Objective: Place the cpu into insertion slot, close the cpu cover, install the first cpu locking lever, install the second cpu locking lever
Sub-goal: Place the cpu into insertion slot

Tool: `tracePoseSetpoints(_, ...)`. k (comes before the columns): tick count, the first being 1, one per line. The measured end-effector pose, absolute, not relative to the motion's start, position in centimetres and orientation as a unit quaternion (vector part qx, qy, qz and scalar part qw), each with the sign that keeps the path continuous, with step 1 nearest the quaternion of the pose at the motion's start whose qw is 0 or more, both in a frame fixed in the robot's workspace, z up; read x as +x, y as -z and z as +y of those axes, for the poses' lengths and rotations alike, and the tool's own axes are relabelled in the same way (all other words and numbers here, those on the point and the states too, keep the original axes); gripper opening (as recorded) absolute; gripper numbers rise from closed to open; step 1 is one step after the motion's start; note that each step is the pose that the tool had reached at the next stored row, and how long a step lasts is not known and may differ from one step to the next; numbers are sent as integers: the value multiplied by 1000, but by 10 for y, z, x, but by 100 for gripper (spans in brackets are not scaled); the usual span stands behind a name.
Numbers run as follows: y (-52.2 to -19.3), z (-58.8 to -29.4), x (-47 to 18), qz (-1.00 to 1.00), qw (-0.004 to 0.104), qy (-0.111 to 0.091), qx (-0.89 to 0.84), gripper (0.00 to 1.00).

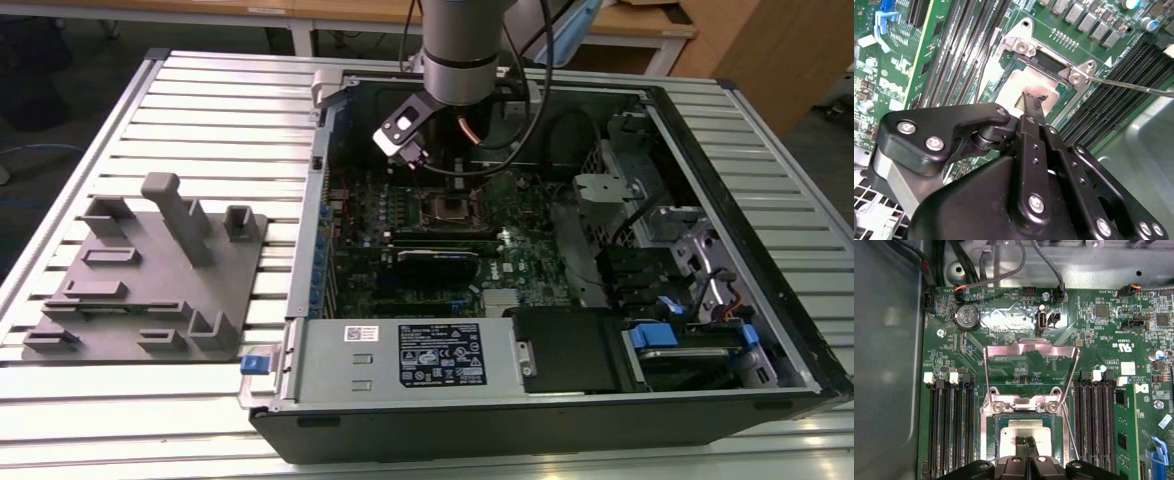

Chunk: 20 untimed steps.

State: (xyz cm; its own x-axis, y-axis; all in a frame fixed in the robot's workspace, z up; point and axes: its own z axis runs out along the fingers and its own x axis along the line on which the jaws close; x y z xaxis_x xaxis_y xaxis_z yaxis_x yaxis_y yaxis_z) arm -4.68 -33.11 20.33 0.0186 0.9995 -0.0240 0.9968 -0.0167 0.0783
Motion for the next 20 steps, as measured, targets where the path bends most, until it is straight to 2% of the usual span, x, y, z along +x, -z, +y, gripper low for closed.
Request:
tracePoseSetpoints(2,-203,-331,-47,700,32,-14,713,10)
tracePoseSetpoints(20,-198,-331,-47,697,32,-14,716,10)
